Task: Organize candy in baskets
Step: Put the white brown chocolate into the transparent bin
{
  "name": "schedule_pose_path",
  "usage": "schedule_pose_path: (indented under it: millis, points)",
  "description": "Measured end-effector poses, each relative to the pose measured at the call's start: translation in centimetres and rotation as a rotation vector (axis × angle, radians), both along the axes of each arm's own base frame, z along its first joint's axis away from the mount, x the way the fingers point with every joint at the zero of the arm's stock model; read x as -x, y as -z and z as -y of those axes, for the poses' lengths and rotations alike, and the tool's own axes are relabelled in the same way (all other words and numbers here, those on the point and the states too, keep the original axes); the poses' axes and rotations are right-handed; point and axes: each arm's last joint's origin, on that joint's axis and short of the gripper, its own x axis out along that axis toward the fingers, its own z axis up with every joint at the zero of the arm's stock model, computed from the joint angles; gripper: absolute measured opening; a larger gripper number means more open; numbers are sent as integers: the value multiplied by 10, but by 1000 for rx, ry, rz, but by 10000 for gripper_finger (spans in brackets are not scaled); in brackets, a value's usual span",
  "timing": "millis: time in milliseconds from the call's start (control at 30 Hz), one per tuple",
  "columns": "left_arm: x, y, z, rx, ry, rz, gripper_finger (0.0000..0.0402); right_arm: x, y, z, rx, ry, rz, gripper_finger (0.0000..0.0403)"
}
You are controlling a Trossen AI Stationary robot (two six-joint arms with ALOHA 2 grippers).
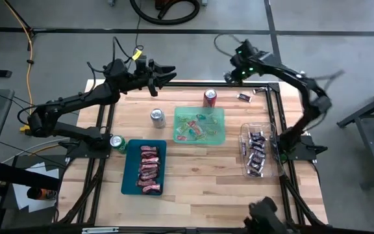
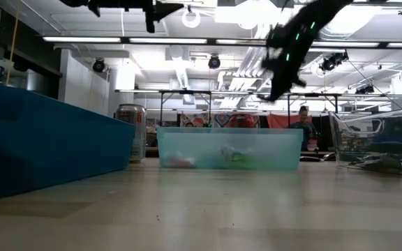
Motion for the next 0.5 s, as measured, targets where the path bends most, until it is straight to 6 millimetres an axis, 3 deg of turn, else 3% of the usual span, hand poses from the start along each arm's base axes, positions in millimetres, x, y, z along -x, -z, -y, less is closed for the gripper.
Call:
schedule_pose_path:
  millis: [200,367,500]
  points:
    - [0,10,-4,15,-136,-102,203,7,-60,-61,80,-75,197,2]
    - [0,11,-5,19,-156,-111,203,6,-79,-105,58,-112,257,1]
    - [0,11,-5,18,-156,-111,203,4,-85,-122,88,-95,256,1]
